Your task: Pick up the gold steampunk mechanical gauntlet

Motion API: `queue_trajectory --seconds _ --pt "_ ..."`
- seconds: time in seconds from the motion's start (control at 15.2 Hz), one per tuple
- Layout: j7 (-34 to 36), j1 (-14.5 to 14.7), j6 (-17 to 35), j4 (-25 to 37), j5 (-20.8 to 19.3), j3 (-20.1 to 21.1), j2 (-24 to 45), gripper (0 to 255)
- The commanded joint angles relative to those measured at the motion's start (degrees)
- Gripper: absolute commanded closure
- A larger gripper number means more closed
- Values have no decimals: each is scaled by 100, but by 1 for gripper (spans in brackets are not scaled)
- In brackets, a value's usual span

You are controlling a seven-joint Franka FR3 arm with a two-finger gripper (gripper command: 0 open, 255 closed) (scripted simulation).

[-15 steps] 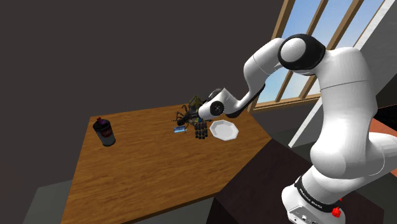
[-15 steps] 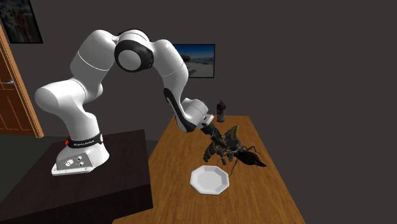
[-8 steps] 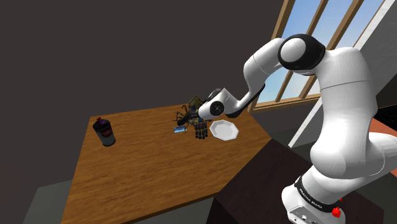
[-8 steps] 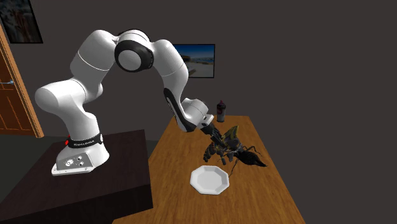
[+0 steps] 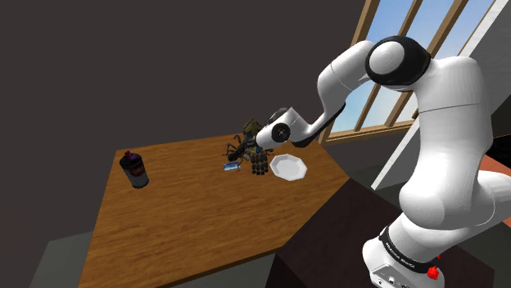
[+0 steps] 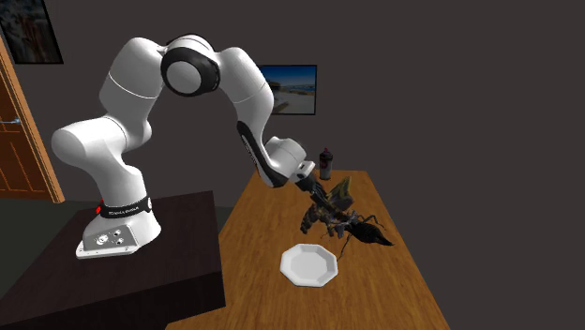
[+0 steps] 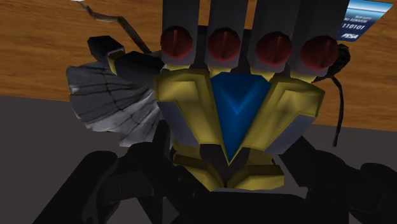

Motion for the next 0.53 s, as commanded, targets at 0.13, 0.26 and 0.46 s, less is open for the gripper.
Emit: queue_trajectory --seconds 0.13,0.26,0.46 --pt "-199 -30 122 -115 282 24 -293 255" --pt "-308 -47 187 -172 431 34 -439 255" --pt "-485 -72 285 -253 666 46 -656 255"
